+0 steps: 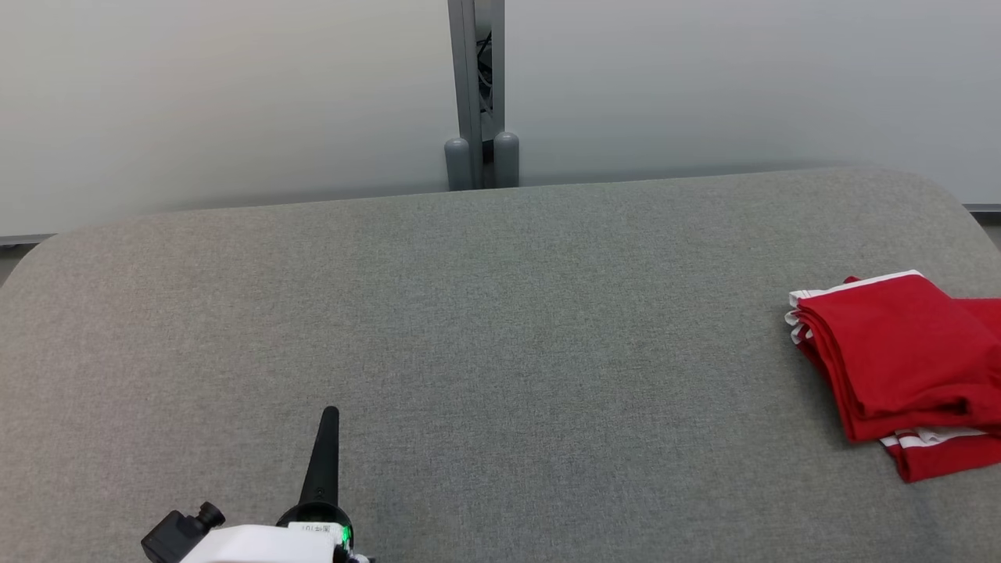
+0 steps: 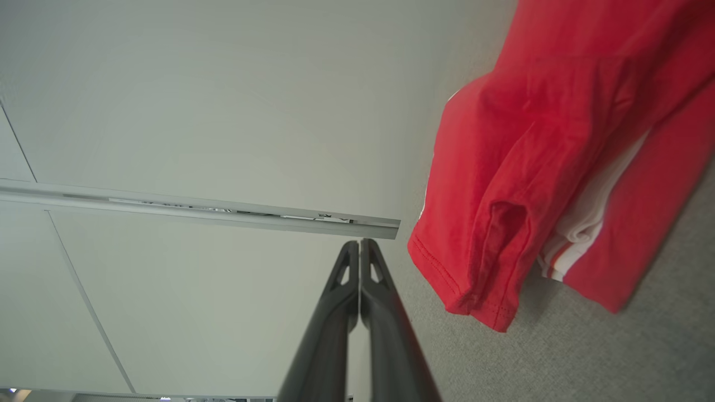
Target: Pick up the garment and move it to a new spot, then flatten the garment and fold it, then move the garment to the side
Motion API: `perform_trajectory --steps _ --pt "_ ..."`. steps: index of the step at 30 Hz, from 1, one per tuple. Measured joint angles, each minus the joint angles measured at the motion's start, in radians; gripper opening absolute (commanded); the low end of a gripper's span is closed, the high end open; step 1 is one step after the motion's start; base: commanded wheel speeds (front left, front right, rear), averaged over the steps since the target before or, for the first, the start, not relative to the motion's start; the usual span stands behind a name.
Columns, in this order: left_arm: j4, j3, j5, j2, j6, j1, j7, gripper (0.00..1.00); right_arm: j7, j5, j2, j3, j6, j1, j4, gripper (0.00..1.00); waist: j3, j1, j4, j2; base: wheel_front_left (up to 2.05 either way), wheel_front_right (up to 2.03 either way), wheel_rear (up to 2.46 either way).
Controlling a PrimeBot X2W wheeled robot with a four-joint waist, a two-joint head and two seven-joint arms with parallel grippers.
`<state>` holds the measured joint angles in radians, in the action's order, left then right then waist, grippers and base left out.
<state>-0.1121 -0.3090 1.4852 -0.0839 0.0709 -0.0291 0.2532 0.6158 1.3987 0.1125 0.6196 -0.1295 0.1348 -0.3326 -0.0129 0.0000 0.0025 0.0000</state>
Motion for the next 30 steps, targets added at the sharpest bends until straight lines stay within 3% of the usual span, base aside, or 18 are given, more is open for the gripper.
perform_trajectory --steps 30 --pt "-0.007 0.015 0.135 0.037 0.06 0.014 0.008 0.0 0.1 0.17 0.016 0.089 0.0 0.04 -0.038 0.0 -0.007 0.0 -0.001 0.0 0.0 0.0 0.0"
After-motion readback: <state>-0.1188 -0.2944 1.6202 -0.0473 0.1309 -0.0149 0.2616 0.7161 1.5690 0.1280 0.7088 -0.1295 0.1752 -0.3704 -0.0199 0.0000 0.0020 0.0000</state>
